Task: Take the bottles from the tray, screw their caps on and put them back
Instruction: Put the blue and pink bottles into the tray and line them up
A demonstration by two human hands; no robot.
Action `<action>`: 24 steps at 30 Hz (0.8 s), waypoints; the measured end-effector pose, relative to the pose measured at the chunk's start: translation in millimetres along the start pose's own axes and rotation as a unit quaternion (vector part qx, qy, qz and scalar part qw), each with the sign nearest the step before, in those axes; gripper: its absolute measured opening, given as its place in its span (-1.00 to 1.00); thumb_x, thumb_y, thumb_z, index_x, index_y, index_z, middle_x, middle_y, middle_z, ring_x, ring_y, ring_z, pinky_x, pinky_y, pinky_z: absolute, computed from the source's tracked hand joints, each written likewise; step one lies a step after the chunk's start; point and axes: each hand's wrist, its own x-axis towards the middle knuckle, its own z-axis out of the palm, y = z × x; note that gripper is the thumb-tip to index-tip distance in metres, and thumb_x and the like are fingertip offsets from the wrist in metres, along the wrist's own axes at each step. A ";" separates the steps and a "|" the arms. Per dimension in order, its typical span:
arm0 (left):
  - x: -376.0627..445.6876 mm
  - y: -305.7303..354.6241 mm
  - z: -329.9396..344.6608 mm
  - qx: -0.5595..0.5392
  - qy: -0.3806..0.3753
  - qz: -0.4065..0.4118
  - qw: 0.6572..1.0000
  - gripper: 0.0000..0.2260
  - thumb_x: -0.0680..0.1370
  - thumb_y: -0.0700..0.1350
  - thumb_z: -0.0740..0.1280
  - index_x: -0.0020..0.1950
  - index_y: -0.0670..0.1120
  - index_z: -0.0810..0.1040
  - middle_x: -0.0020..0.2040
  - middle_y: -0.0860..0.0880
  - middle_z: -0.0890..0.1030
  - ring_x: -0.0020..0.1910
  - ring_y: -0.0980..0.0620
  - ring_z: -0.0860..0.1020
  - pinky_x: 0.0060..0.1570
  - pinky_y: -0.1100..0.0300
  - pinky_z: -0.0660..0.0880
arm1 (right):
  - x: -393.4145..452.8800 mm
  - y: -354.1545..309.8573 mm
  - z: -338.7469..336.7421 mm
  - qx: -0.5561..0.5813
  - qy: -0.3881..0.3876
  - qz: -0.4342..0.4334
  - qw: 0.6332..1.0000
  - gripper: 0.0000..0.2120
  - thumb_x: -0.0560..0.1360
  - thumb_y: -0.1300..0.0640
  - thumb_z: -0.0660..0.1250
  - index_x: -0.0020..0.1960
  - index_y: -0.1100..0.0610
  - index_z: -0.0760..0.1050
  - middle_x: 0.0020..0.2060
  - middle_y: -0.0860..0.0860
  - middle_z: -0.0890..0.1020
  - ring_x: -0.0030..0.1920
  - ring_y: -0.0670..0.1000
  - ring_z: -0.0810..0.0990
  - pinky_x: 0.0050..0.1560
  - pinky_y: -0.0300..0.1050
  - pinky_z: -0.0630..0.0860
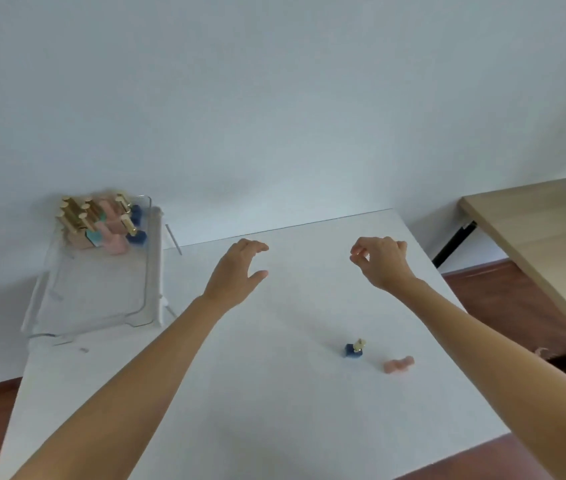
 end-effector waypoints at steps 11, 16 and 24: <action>-37.8 91.3 162.3 -0.074 -0.239 -0.042 0.967 -0.60 0.41 -0.10 0.48 0.23 0.04 0.54 0.12 0.05 0.54 0.07 0.08 0.52 0.09 0.13 0.51 | -93.7 134.8 9.2 0.036 -0.296 0.043 0.954 -0.52 0.35 0.45 0.14 0.09 0.01 0.55 0.01 0.02 0.56 -0.05 -0.02 0.52 -0.08 -0.17 0.53; -44.7 107.9 183.1 -0.058 -0.232 -0.053 0.970 -0.76 0.44 -0.17 0.46 0.10 -0.07 0.62 -0.01 -0.06 0.59 -0.03 -0.05 0.59 0.05 0.03 0.54 | -115.5 141.5 29.3 0.079 -0.331 0.036 0.940 -0.65 0.31 0.27 0.45 0.06 0.01 0.57 -0.11 -0.01 0.57 -0.21 -0.19 0.48 -0.22 -0.26 0.49; -44.9 109.9 182.7 -0.034 -0.201 -0.083 0.976 -0.86 0.47 -0.23 0.41 0.02 -0.17 0.64 -0.07 -0.14 0.64 -0.08 -0.10 0.59 -0.02 0.11 0.51 | -116.7 130.4 46.0 0.049 -0.278 -0.004 0.959 -0.88 0.44 0.19 0.40 -0.02 0.14 0.60 -0.07 0.07 0.64 -0.07 0.02 0.58 -0.04 -0.12 0.54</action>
